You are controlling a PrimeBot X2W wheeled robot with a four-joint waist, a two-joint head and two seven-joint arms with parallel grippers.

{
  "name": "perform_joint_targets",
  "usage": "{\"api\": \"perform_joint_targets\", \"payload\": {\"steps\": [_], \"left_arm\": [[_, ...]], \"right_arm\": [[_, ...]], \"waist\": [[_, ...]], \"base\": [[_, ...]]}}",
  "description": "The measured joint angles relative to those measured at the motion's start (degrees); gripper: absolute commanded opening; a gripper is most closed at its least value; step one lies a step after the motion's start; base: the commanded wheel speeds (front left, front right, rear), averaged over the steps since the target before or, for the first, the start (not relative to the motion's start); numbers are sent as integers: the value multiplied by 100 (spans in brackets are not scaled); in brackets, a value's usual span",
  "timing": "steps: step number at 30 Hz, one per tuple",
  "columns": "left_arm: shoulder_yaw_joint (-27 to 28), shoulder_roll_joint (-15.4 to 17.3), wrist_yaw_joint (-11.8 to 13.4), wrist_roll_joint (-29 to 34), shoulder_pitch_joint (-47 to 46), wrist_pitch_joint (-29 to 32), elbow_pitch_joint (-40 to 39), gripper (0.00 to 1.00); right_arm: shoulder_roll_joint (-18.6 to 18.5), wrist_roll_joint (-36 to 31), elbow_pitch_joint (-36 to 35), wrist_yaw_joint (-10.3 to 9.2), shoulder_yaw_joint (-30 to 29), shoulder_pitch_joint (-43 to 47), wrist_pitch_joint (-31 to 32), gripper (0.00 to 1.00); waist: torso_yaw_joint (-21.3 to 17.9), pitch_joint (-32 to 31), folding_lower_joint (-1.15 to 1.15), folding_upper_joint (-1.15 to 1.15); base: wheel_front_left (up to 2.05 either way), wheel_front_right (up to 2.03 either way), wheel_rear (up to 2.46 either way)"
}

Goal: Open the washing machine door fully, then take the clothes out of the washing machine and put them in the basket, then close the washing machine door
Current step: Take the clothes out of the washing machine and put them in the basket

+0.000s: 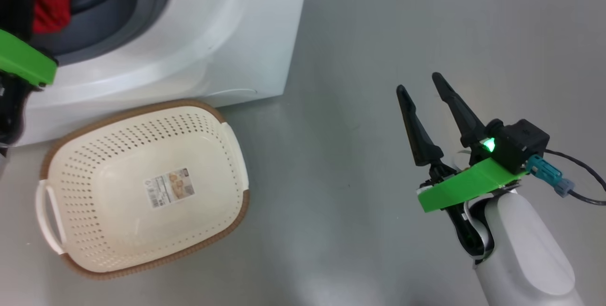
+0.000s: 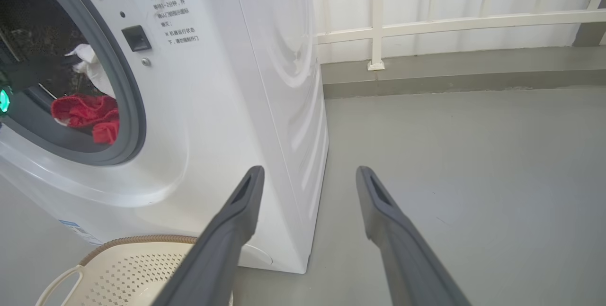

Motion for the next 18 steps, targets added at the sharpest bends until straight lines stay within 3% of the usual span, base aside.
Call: {"api": "perform_joint_targets", "payload": {"steps": [10,18], "left_arm": [[1680,-130,0,1350,1146,0,-781,0],[2926,-498,0,2312,2354,0,-1614,0]], "right_arm": [[-114,0,-1,0,-76,168,0,100],[-168,0,-19,0,-222,280,0,100]], "waist": [[236,-337,0,0],[406,-481,0,0]], "base": [[0,0,0],[0,0,0]]}}
